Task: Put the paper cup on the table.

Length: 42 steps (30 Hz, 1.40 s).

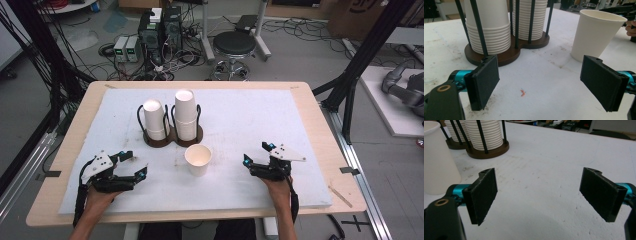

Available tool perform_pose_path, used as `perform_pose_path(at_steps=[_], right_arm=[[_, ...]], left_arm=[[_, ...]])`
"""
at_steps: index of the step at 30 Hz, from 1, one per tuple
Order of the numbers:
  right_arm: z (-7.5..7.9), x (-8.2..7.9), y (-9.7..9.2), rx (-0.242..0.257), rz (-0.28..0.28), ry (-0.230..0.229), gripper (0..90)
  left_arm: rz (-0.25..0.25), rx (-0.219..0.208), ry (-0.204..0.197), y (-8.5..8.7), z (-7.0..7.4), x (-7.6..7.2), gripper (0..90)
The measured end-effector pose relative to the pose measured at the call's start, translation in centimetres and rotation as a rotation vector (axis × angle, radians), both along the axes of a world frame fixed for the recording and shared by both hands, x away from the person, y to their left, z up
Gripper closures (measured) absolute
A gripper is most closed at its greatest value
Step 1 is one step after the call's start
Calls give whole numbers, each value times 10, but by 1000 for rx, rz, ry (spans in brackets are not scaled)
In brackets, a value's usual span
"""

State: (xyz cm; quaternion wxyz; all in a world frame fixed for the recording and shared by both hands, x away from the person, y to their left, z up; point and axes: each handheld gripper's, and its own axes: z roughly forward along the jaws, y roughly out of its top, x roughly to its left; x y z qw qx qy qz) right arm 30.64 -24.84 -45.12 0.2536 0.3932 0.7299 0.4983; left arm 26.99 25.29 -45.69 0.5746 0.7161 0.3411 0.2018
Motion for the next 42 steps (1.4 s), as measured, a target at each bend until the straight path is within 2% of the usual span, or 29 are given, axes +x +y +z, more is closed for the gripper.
perform_pose_path(at_steps=[8, 15, 38, 42], right_arm=[[0, -3, -1, 9, 5, -27, 152], [0, -2, 0, 1, 9, -10, 152], [0, 0, -1, 7, 35, -5, 153], [0, 2, -1, 14, 42, 17, 153]], left_arm=[[-2, 4, -8, 0, 0, -1, 155], [0, 1, -11, 0, 0, -1, 155], [1, -4, -12, 1, 0, -1, 155], [3, -5, -9, 1, 0, -1, 154]])
